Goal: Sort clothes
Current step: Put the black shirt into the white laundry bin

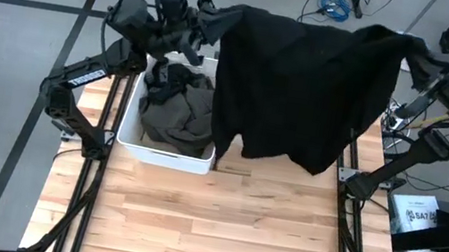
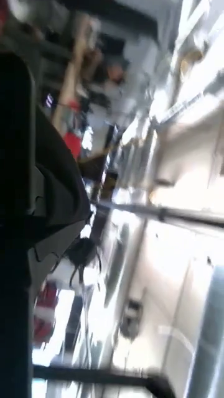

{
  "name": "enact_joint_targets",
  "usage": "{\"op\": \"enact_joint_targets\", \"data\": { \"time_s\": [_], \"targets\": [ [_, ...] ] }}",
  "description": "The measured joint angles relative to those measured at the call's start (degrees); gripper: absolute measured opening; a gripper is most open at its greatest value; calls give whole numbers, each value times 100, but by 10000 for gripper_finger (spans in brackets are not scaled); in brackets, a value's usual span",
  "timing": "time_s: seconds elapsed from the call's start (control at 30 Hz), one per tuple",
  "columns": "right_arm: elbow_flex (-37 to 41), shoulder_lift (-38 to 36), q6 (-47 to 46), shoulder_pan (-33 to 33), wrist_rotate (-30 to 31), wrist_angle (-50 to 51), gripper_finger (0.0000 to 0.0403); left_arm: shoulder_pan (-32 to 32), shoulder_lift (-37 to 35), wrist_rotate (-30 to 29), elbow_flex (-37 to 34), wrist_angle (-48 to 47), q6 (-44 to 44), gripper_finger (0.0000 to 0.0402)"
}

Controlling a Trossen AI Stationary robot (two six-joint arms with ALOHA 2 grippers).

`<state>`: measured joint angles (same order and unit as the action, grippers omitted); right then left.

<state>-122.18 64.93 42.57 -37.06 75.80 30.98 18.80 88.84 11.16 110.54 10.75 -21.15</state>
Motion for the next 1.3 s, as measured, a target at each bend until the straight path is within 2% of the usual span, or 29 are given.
{"op": "enact_joint_targets", "data": {
  "time_s": [0.1,0.23,0.3,0.37,0.5,0.6,0.7,0.8,0.9,1.03,1.2,1.3],
  "targets": [
    [-3,66,-158,-55,-476,80,0,95,4,900,0,80,-215,5],
    [2,214,-1726,-275,-711,1450,0,-109,4,2019,0,-219,-394,5],
    [8,310,-2756,-377,-775,2311,0,-364,4,2102,-1,-546,-341,5],
    [10,420,-3796,-460,-1088,3134,0,-682,4,2081,-28,-850,-98,5],
    [10,658,-5779,-672,-1615,4524,0,-1516,4,1748,-31,-1739,697,4],
    [10,967,-6997,-938,-1678,5363,0,-2280,6,933,-33,-2545,1395,4],
    [10,1339,-7865,-1250,-2012,5886,0,-3144,8,-345,-35,-3280,2007,4],
    [16,1668,-8247,-1568,-2374,5858,0,-4033,13,-1877,-36,-3876,2243,4],
    [9,1928,-8581,-1920,-2614,5809,0,-4840,15,-3091,-39,-4198,2189,4],
    [12,2157,-9006,-2314,-3011,5685,0,-5810,14,-4165,-39,-4095,1994,4],
    [9,2308,-8978,-2862,-3268,5010,0,-6757,102,-5533,-39,-3973,1741,4],
    [9,2306,-8834,-3105,-3420,4644,0,-7113,253,-5978,-39,-3835,1692,4]
  ]
}}
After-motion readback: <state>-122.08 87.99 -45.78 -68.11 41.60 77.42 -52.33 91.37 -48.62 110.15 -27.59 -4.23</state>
